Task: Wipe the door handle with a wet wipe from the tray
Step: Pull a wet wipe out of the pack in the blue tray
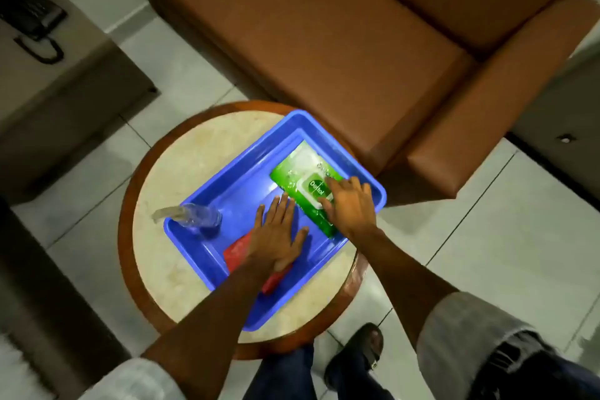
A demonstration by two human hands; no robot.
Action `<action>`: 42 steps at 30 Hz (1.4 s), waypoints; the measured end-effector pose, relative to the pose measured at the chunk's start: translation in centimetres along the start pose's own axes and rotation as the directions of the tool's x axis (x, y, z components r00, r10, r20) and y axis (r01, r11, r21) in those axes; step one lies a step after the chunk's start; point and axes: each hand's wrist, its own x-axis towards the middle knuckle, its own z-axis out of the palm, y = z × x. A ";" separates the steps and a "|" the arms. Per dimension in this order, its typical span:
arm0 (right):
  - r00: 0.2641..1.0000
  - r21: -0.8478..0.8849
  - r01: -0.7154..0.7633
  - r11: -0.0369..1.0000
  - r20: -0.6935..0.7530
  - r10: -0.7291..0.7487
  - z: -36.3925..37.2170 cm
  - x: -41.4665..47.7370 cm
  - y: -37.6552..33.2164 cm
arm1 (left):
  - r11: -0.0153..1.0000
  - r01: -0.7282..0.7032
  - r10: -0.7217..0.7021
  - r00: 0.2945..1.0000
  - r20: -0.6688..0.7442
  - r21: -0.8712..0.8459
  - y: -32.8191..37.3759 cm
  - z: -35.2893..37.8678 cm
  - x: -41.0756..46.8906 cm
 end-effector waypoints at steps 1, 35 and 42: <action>0.999 -0.013 0.022 1.000 0.047 -0.022 0.6 1.0 -0.5 | 1.000 -0.004 0.004 1.000 0.008 -0.002 -0.4 0.4 0.5; 0.980 -0.067 -0.055 0.996 -0.195 0.041 1.3 3.8 1.1 | 0.942 -0.201 0.097 0.930 0.355 0.270 -3.8 -0.6 4.2; 0.974 -0.304 0.181 0.935 -0.074 -0.213 1.9 3.6 -0.1 | 0.947 -0.215 0.177 0.969 0.170 0.238 -3.5 -1.0 3.6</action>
